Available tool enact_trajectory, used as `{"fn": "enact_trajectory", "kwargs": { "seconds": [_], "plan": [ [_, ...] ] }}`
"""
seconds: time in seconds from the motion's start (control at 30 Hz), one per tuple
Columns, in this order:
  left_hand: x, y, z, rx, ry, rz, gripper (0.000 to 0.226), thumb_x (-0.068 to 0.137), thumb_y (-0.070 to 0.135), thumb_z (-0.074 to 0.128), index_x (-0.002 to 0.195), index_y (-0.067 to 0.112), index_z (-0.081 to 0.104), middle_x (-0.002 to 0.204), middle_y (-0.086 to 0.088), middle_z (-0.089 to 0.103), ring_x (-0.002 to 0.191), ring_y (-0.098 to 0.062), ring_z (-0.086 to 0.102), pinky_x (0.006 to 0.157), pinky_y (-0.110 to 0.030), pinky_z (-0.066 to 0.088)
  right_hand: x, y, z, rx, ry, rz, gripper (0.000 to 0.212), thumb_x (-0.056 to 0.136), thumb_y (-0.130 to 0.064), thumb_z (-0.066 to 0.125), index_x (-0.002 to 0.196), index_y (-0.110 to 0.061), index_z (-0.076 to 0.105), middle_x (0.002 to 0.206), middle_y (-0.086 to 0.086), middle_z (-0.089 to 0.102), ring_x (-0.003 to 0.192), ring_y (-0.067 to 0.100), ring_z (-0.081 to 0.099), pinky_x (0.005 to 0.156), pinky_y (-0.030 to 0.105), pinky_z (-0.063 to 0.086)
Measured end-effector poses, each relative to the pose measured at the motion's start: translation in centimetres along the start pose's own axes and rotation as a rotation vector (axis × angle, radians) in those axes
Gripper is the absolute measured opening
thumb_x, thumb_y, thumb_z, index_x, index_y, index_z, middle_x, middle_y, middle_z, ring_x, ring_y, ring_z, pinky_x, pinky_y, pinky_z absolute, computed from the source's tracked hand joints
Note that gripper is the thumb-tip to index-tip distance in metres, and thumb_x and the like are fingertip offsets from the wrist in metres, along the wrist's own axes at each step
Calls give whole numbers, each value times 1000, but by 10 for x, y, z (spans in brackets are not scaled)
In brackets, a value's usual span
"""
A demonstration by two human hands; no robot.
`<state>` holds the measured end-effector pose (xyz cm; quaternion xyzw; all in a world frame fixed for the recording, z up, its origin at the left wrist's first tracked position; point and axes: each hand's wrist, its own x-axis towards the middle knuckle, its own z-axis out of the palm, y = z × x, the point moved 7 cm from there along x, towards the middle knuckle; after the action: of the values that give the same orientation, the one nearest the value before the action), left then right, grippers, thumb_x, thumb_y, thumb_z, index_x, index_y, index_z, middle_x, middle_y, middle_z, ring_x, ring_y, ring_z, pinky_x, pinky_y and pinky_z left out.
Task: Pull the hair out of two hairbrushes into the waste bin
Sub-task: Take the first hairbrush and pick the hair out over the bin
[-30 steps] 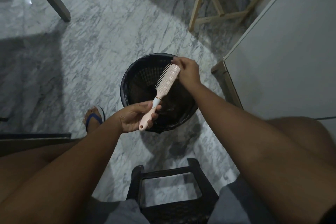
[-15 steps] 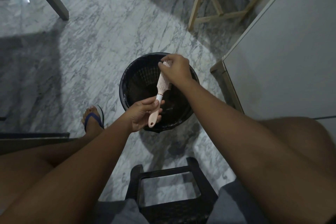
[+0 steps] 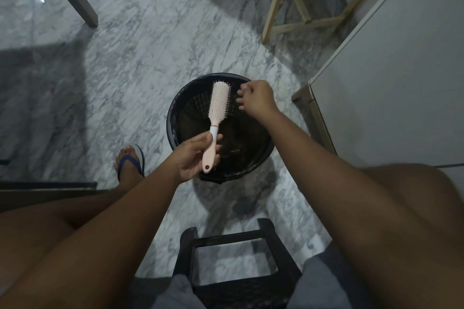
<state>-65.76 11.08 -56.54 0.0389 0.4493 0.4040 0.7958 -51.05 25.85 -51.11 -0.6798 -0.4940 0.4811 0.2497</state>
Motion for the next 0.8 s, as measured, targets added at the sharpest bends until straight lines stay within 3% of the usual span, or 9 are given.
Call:
{"fn": "enact_trajectory", "kwargs": {
  "seconds": [0.1,0.17,0.27,0.37,0.53,0.63,0.7,0.77,0.8],
  "plan": [
    [0,0,-1,35,51,21,33,98,14,55,129,3,57,97,-5,69,76,-15,65,64,-32,58,-22,-3,13,-101,-153,-52,41,96,-22,57,131,-1,55,112,10,69,90,27,72,62,49,62],
    [1,0,1,55,77,41,26,98,14,54,123,7,61,101,-3,70,77,-15,65,65,-32,58,-31,-7,15,-217,-159,-108,58,77,-42,79,115,0,65,93,6,74,80,21,73,56,43,62],
    [1,-1,4,51,69,36,23,99,13,53,119,10,63,107,-3,69,80,-16,63,65,-32,57,-30,-10,16,-331,-88,-175,72,53,-53,89,89,5,69,76,14,74,70,28,72,55,49,59],
    [-1,-2,8,33,29,8,21,99,12,52,116,6,63,104,-5,66,76,-15,63,64,-31,57,-23,-8,17,-279,-136,-103,50,64,-34,91,82,6,68,69,16,72,62,29,73,50,46,60],
    [1,-3,11,17,-18,-47,24,97,13,54,118,2,61,93,-8,63,76,-15,63,64,-31,57,-20,-11,11,-310,-139,-158,24,87,-17,70,77,5,69,68,17,73,46,16,67,48,31,60],
    [2,-2,13,5,-15,-45,25,96,14,55,117,2,61,90,-8,64,76,-14,63,65,-31,58,-17,-8,5,-281,-91,-116,24,93,-14,54,81,3,67,70,17,74,55,27,71,52,40,61],
    [2,-1,13,-11,-18,-35,27,96,14,55,120,2,60,88,-7,65,76,-14,62,65,-32,58,-15,-9,-2,-235,1,-142,23,93,-15,49,85,-3,67,76,11,74,67,29,73,63,43,62],
    [2,-1,11,-13,-8,-30,29,96,15,55,122,2,58,90,-7,65,77,-14,62,64,-32,58,-21,-22,-9,-309,76,-293,17,90,-18,55,88,-9,69,80,3,72,75,19,68,72,29,57],
    [2,-1,9,-14,5,-25,29,96,14,56,122,3,58,93,-7,66,77,-14,62,64,-31,57,-26,-28,-6,-352,45,-368,14,88,-20,59,88,-11,70,80,0,71,73,14,65,69,19,51]
  ]
}}
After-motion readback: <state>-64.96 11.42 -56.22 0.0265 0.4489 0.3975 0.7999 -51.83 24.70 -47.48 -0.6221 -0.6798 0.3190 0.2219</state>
